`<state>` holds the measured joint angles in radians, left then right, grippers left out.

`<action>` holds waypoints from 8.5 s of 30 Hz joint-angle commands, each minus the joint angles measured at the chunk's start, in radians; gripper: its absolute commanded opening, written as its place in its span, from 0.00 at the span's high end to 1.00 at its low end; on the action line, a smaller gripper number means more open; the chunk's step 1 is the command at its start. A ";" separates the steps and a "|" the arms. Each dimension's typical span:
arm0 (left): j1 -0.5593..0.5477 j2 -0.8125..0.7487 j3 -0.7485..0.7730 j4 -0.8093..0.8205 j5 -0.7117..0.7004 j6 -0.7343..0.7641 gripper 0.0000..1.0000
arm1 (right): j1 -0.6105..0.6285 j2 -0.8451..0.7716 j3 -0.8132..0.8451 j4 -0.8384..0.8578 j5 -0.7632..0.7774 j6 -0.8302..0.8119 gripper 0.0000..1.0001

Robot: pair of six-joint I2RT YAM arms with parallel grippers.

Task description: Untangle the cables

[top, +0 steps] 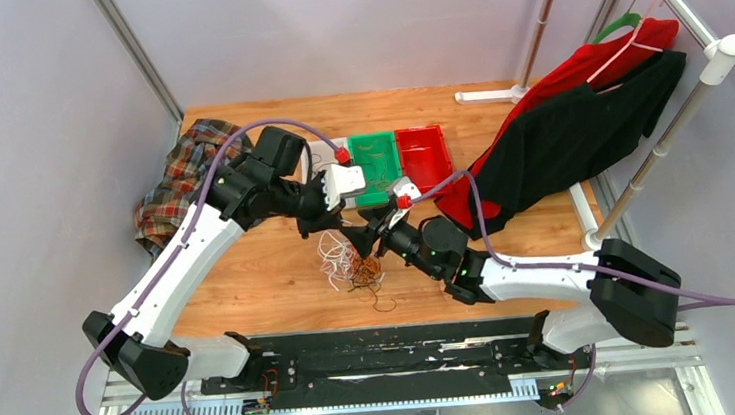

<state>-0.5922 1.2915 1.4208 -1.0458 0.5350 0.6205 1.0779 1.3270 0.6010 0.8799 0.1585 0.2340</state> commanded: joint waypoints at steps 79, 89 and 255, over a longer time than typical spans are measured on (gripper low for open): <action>-0.120 0.214 0.409 0.863 -0.375 -0.142 1.00 | -0.278 -0.079 -0.011 -0.027 0.445 -0.118 0.33; -0.132 0.481 0.615 0.938 -0.409 -0.139 1.00 | -0.354 -0.141 -0.103 -0.035 0.570 -0.179 0.33; -0.020 0.200 0.199 0.120 0.013 -0.349 0.99 | -0.403 -0.323 -0.096 -0.365 -0.311 0.020 0.26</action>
<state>-0.6174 1.5375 1.5532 -0.8803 0.5575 0.2405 0.6834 0.9588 0.4965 0.3824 -0.0357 0.2039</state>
